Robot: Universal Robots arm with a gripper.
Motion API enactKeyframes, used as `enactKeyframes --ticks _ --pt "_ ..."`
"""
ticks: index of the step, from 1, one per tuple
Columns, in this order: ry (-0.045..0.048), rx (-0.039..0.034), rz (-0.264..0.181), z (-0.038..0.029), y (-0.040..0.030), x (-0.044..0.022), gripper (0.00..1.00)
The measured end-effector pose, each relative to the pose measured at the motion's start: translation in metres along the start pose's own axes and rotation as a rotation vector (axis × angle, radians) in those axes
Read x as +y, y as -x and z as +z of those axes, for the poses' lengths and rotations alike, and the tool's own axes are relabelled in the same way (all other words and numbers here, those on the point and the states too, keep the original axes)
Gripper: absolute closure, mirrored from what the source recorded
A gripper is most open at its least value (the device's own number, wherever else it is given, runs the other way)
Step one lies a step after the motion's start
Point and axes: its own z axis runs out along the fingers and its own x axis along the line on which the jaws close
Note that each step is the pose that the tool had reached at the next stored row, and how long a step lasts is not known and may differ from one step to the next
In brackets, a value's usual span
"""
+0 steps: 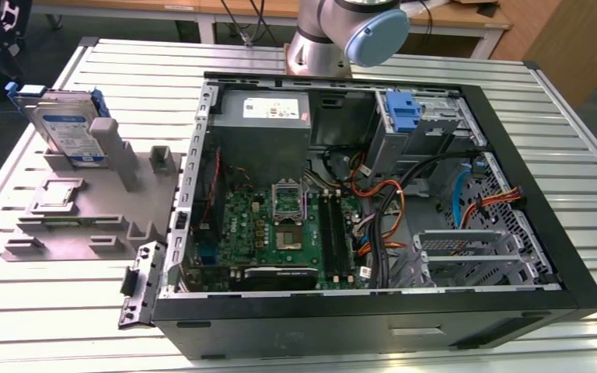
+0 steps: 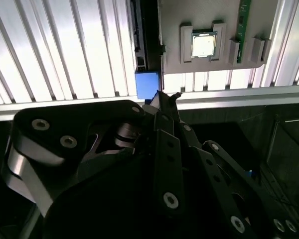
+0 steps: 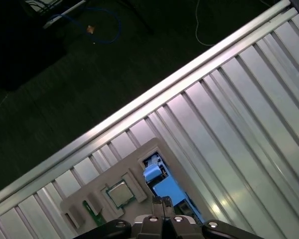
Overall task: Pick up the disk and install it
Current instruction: 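Pick up the disk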
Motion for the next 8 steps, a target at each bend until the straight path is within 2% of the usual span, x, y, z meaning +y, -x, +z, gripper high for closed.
enactKeyframes --ticks 8 --pt "-0.0029 0.0039 -0.129 0.0005 0.0 0.0 0.9"
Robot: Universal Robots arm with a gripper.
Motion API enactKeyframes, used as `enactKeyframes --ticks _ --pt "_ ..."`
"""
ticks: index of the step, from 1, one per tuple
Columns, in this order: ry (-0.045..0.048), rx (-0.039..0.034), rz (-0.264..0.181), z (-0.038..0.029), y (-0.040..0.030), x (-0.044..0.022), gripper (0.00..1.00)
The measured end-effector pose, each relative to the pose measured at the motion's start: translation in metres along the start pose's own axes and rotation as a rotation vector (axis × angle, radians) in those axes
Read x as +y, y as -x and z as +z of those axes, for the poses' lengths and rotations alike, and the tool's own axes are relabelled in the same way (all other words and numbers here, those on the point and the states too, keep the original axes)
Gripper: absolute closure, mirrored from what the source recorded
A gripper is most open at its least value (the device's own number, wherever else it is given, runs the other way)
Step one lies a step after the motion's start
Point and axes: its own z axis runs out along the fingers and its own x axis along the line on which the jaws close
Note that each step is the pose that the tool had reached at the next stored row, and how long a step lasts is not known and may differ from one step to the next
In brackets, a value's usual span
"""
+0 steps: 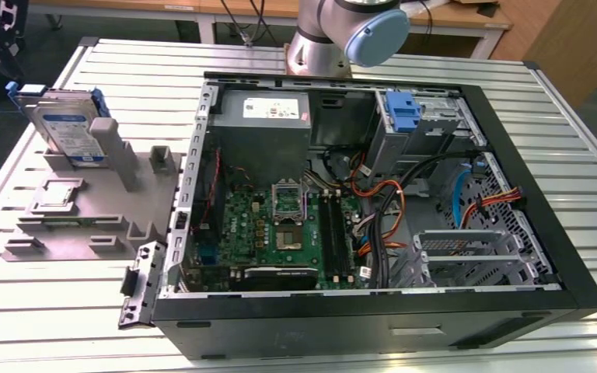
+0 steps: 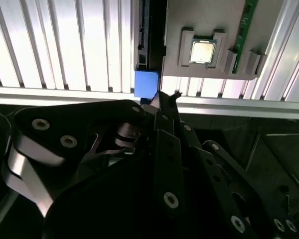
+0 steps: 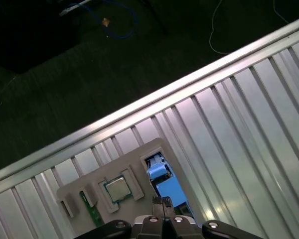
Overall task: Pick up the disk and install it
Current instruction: 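Pick up the disk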
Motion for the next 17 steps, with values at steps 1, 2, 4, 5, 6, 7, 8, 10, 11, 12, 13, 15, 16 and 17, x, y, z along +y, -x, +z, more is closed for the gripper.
enactKeyframes --ticks 1,2,4,5,6,7,8,10,11,12,13,15,16,17 --pt "-0.0005 0.0003 -0.016 0.0001 0.0 0.0 0.9" --pt "-0.0008 0.0008 -0.033 0.0002 0.0 0.0 0.9" --pt "-0.001 0.0021 -0.066 0.0004 0.0 0.0 0.9" --pt "-0.001 0.0027 -0.083 0.0005 0.0 0.0 0.9" --pt "-0.001 0.0034 -0.1 0.0006 0.0 0.0 0.9" --pt "-0.0011 0.004 -0.117 0.0006 0.0 0.0 0.9" --pt "-0.0011 0.0046 -0.132 0.0006 0.0 0.0 0.9" --pt "-0.001 0.0056 -0.155 0.0006 0.0 0.0 0.9" --pt "-0.0011 0.006 -0.166 0.0006 0.0 0.0 0.9" --pt "-0.0011 0.0064 -0.178 0.0007 0.0 0.0 0.9" --pt "-0.001 0.0066 -0.189 0.0006 0.0 0.0 0.9" --pt "-0.0008 0.0061 -0.193 0.0006 0.0 0.0 0.9" --pt "-0.0008 0.006 -0.193 0.0006 0.0 0.0 0.9" --pt "-0.0007 0.006 -0.193 0.0006 0.0 0.0 0.9"
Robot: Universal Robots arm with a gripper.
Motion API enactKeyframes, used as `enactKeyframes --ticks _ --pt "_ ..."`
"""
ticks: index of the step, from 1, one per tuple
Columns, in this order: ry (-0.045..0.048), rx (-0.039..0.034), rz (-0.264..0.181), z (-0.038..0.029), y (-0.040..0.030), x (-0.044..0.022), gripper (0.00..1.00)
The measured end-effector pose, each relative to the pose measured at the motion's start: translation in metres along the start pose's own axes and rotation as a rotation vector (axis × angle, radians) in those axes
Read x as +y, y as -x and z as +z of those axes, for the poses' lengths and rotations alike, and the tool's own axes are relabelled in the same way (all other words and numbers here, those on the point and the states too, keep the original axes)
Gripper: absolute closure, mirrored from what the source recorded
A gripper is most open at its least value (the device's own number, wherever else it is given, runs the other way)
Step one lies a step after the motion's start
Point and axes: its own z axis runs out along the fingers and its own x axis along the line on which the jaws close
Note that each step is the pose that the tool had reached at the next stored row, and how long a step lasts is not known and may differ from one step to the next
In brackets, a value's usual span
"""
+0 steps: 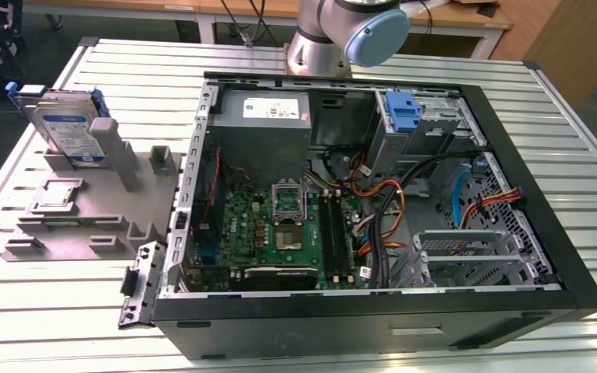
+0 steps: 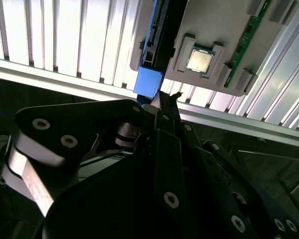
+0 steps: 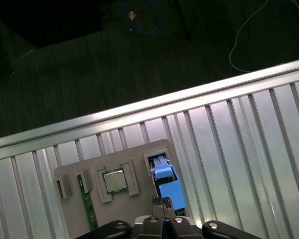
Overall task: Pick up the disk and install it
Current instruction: 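Pick up the disk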
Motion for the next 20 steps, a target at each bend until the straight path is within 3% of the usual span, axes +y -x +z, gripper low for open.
enactKeyframes --ticks 3,5,6,7,12,13,16,20 --pt "-0.0007 -0.0002 0.0 0.0 0.0 0.0 0.9" --pt "-0.0128 -0.0031 -0.012 0.0019 0.0 -0.0001 0.89" --pt "-0.0153 -0.0035 -0.021 0.0027 0.0 -0.0002 0.83" --pt "-0.0175 -0.0033 -0.046 0.0045 0.0 -0.0002 0.71" --pt "-0.0192 -0.0011 -0.135 0.0125 0.0001 -0.0005 0.63" --pt "-0.0199 -0.0009 -0.144 0.014 0.0003 -0.0004 0.57" --pt "-0.0222 -0.0011 -0.156 0.017 0.0009 -0.0004 0.56" --pt "-0.0224 -0.001 -0.159 0.0179 0.0015 -0.0003 0.44"
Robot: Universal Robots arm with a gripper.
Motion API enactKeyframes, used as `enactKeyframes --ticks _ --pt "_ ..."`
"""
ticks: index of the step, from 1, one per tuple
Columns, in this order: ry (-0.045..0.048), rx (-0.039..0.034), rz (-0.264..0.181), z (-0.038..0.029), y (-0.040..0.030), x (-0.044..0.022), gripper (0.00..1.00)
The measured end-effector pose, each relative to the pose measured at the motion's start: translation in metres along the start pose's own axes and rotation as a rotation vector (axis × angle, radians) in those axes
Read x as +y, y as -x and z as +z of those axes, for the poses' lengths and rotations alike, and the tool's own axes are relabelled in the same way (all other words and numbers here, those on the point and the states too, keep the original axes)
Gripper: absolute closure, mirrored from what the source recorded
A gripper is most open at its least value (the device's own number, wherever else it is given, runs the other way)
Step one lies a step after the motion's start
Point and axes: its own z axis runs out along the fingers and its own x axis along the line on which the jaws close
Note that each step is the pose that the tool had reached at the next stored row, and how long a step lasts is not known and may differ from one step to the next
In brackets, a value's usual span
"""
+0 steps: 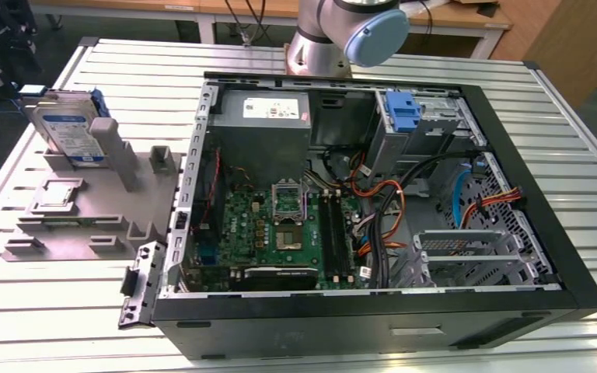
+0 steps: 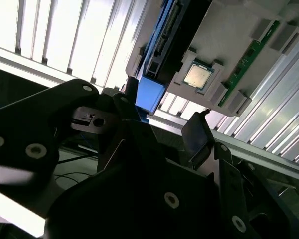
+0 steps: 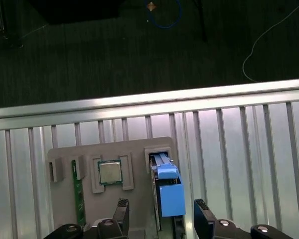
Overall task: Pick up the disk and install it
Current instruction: 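Pick up the disk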
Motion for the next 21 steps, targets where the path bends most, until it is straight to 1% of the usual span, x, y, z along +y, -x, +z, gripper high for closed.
enactKeyframes --ticks 1,4,5,9,12,21 --pt "0.0 0.0 0.0 0.0 0.0 0.0 0.38" --pt "-0.0001 0.0 0.0 0.0003 0.0001 0.0 0.38" --pt "-0.0006 -0.0003 0.0 0.0015 0.0001 0.0 0.38" --pt "-0.0004 -0.0019 0.0 0.0079 0.0016 0.0001 0.38" --pt "-0.0004 -0.0024 0.0 0.0117 0.0044 0.0004 0.38" --pt "-0.0014 -0.0025 -0.001 0.0277 0.0042 0.0017 0.38"
